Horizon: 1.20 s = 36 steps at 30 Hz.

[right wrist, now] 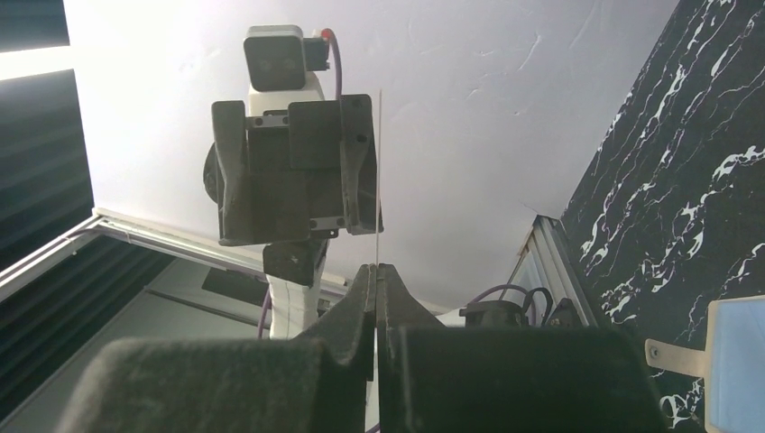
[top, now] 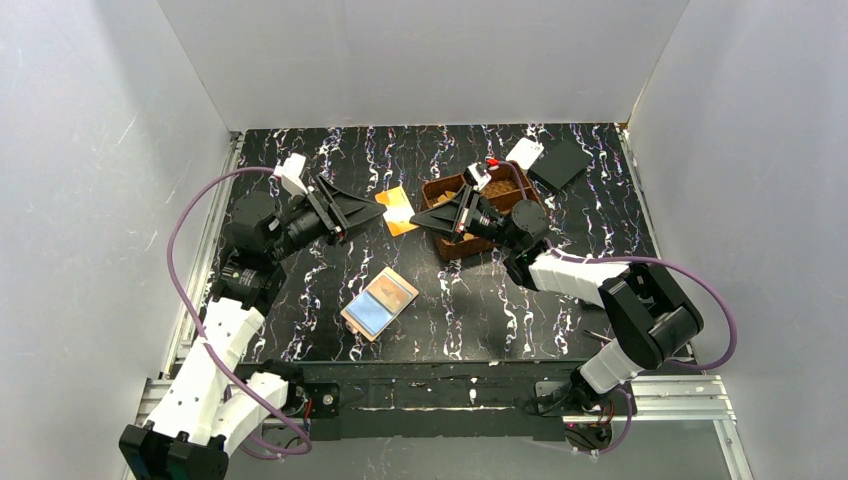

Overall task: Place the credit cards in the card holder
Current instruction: Insert the credit card into the card holder.

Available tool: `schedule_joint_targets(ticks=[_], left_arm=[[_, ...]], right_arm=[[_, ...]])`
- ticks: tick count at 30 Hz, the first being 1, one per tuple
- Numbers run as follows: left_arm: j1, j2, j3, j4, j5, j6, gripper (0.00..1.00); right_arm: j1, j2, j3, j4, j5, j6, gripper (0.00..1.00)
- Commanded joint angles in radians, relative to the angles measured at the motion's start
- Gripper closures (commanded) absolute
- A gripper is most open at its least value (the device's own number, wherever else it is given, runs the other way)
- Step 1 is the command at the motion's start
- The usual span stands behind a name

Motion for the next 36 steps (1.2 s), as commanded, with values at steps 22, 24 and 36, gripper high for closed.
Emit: schedule_joint_targets(ticks=[22,24,36], left_arm=[[-0.008,0.048,-0.025,0.031,-0.008,0.004,1.00],[-0.009,0.035,-0.006,-0.092,-0.067,0.088,1.00],[-0.008,0.001,-0.253,-0.385,-0.246,0.256,1.00]], right_arm=[[0.043,0.028,0.058,0.094,-0.003,-0.007,0.99],[0.034,0.002,0.060,-0.077,-0.017,-0.129,0.90],[0.183,0.162,0.396,-1.277,0.121,-1.134,0.55]])
